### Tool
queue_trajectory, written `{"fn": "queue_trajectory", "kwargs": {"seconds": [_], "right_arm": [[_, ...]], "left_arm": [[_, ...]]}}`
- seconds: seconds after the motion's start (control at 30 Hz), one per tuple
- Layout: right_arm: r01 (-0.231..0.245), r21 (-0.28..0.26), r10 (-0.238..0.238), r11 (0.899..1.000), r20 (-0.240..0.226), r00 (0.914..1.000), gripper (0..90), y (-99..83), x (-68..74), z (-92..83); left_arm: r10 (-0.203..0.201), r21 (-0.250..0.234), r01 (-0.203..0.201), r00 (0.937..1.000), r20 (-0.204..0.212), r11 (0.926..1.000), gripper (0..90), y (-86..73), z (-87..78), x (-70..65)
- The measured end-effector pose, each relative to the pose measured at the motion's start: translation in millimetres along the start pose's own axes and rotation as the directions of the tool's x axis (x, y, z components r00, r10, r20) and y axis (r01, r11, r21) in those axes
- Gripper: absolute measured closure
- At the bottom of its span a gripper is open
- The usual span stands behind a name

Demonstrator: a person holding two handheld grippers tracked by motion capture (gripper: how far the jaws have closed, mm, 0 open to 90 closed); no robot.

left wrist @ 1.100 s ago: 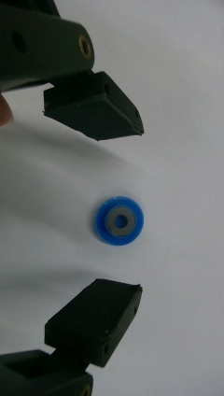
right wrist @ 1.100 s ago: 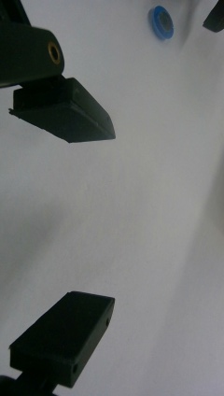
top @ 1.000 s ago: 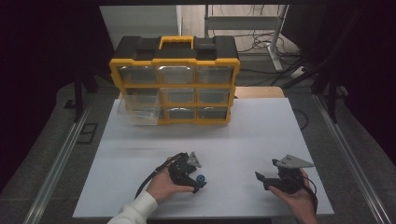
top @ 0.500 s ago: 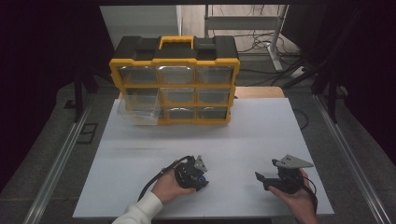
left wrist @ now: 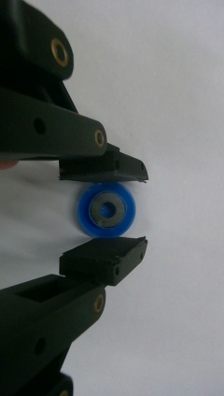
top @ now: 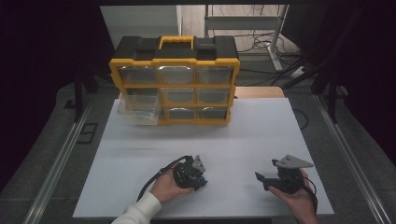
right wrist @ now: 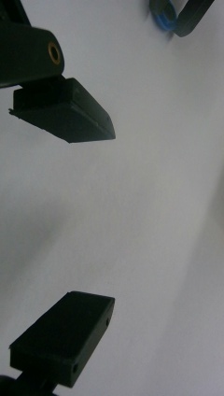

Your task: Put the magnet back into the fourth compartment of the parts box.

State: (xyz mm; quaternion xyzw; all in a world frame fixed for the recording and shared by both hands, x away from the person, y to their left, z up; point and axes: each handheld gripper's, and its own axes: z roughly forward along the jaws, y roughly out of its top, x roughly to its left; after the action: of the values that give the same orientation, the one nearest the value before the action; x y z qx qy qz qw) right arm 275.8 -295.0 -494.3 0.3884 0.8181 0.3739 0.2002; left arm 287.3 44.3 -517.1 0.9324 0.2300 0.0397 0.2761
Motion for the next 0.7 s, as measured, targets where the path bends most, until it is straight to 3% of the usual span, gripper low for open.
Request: {"fn": "queue_trajectory", "kwargs": {"seconds": [0.7], "right_arm": [[0.008,0.005,-0.008,1.000,-0.001,1.0000,17.2,0.2,0.9,0.4]], "left_arm": [[-0.038,-0.071,0.037,0.9990,-0.021,0.9968,62.3,-14.7,-28.6,4.5]]}}
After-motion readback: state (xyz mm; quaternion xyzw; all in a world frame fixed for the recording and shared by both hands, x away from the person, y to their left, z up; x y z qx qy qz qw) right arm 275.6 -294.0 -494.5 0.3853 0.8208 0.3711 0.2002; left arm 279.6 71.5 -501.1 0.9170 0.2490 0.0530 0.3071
